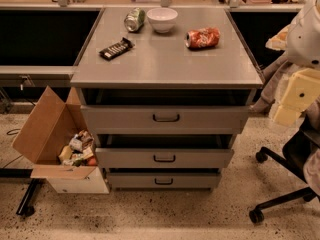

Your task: Open middle drawer

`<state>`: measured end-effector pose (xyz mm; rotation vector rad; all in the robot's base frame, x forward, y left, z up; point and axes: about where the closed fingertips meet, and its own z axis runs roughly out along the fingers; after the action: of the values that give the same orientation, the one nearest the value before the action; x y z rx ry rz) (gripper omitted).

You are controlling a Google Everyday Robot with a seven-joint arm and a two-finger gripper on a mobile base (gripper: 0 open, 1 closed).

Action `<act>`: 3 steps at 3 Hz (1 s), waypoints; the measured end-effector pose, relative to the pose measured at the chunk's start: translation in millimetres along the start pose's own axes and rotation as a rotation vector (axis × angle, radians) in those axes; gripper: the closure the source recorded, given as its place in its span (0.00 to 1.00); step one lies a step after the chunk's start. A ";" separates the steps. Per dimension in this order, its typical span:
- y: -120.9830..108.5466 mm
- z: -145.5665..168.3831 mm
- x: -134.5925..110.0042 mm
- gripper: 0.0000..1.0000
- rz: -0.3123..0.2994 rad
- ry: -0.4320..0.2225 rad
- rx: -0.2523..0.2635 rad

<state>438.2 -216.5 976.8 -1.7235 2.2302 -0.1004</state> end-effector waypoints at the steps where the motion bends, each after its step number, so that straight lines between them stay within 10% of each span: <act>1: 0.0 0.1 0.0 0.00 0.000 0.000 0.000; 3: 18.3 83.6 -18.1 0.00 -0.157 -0.014 -0.030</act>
Offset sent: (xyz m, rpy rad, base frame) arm 0.0180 0.0325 -0.0794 -0.0900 0.0006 0.1776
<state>449.6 -182.8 896.8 -1.9077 2.0945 -0.0914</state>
